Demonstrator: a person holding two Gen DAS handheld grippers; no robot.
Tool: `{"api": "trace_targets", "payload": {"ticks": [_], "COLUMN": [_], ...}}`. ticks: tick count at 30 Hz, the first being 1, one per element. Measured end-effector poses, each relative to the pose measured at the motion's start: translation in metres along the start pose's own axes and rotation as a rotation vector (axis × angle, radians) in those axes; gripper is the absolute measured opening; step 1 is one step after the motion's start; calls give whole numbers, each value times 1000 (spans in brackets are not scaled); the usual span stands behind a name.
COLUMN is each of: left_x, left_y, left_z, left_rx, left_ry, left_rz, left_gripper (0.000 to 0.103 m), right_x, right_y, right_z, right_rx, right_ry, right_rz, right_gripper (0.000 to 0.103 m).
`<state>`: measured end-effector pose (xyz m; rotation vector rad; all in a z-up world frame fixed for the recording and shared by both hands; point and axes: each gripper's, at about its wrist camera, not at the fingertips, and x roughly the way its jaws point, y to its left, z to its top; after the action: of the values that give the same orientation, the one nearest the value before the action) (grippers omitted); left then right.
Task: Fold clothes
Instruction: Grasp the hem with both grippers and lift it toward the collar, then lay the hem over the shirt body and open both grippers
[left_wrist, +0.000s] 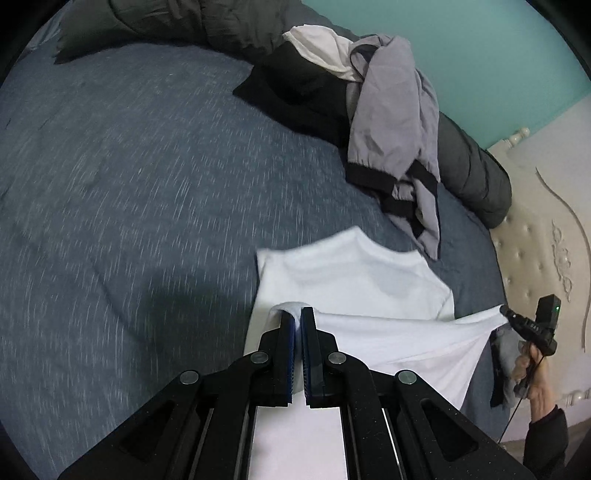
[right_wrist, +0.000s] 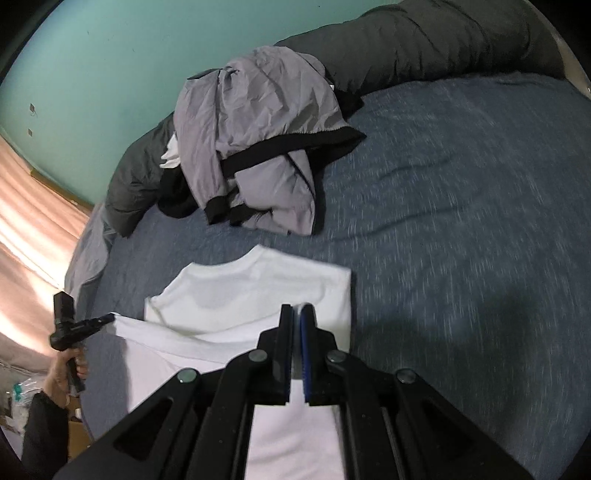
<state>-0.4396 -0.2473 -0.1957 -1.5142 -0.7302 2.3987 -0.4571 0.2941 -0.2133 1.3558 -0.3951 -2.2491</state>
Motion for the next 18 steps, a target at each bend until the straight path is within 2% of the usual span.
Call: {"api": "trace_targets", "payload": {"ticks": [6, 13, 14, 17, 18], "left_x": [17, 63, 67, 61, 56], "left_y": [13, 33, 35, 43, 46], "left_z": [27, 18, 16, 11, 9], "left_rx": [-13, -66, -66, -89, -103], "left_ry": [-56, -23, -22, -61, -85], "left_rz": [24, 74, 83, 80, 68], "left_gripper": [3, 6, 8, 26, 39], "right_x": [30, 68, 71, 69, 66], "right_y": [-17, -36, -38, -41, -42], "right_z": [16, 10, 8, 8, 8], "right_rx": [16, 39, 45, 61, 64], "right_ry": [-38, -42, -48, -73, -84], "right_rz": [-21, -70, -74, -105, -127], "right_gripper": [3, 3, 3, 5, 7]}}
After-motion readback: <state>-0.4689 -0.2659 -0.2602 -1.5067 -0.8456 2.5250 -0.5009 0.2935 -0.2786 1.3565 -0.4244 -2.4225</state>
